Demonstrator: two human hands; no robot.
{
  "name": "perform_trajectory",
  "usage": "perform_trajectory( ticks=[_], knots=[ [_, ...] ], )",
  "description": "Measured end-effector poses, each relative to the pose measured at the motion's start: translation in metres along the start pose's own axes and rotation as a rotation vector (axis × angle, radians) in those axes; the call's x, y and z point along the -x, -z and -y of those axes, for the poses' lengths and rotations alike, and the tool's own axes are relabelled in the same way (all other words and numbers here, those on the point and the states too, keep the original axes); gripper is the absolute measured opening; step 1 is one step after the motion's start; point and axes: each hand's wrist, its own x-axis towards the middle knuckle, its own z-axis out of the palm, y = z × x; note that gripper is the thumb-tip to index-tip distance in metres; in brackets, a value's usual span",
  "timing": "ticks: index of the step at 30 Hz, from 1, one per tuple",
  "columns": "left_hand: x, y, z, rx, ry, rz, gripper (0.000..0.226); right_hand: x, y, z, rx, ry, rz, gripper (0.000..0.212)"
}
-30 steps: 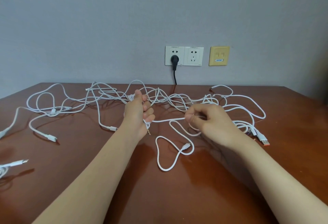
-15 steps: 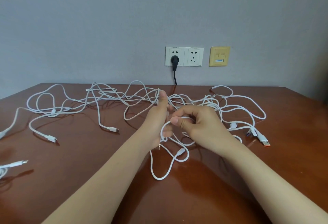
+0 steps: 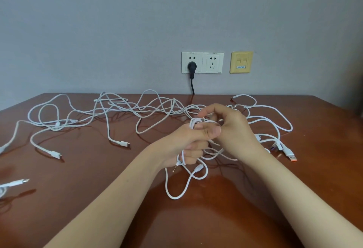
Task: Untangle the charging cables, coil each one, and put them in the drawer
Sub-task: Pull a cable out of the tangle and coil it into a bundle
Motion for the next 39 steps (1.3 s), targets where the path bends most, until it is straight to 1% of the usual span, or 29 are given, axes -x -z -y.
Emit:
perform_trajectory(
  ticks=[2,4,6,9,12,15,17,19,23,26,27,29,31,33,35,39],
  knots=[
    [0.001,0.002,0.002,-0.062,0.005,0.023,0.017,-0.002,0.002,-0.002,-0.074,-0.018,0.077,0.017],
    [0.001,0.005,0.004,-0.13,0.044,0.021,0.021,-0.003,0.003,-0.005,-0.076,-0.027,0.148,0.015],
    [0.001,0.006,0.005,-0.183,0.09,0.037,0.021,-0.001,0.004,-0.005,-0.117,-0.031,0.198,0.013],
    [0.003,0.008,0.003,-0.203,0.136,0.091,0.022,0.001,0.005,-0.002,-0.182,-0.002,0.243,0.013],
    [0.004,0.008,0.003,-0.214,0.154,0.123,0.027,0.003,0.003,-0.001,-0.104,0.034,0.265,0.018],
    [0.002,0.007,0.005,-0.234,0.13,0.104,0.038,0.004,0.0,-0.006,0.092,0.053,0.287,0.024],
    [0.002,0.005,0.006,-0.297,0.107,0.066,0.031,0.004,0.0,-0.009,0.155,0.032,0.307,0.025],
    [0.002,0.005,0.007,-0.335,0.101,0.033,0.026,0.003,0.0,-0.011,0.16,0.017,0.315,0.025],
    [0.002,0.01,0.005,-0.271,0.111,0.08,0.03,0.001,0.001,-0.008,0.084,0.008,0.307,0.027],
    [0.003,0.013,0.001,-0.141,0.158,0.133,0.021,0.002,0.002,-0.009,0.011,-0.022,0.306,0.025],
    [0.003,0.013,0.001,-0.132,0.163,0.132,0.021,0.002,0.002,-0.01,-0.02,-0.04,0.31,0.024],
    [0.002,0.013,0.002,-0.172,0.139,0.09,0.024,0.001,0.003,-0.01,-0.094,-0.079,0.316,0.022],
    [0.001,0.012,0.003,-0.17,0.089,0.023,0.031,-0.001,0.005,-0.009,-0.207,-0.129,0.289,0.025],
    [-0.001,0.012,0.003,-0.103,0.034,-0.053,0.036,-0.003,0.009,-0.01,-0.335,-0.201,0.233,0.028],
    [-0.002,0.014,0.002,-0.009,-0.029,-0.141,0.04,-0.005,0.014,-0.011,-0.405,-0.285,0.199,0.028],
    [-0.006,0.015,0.0,0.106,-0.139,-0.307,0.043,-0.006,0.016,-0.012,-0.479,-0.374,0.224,0.028]
  ],
)
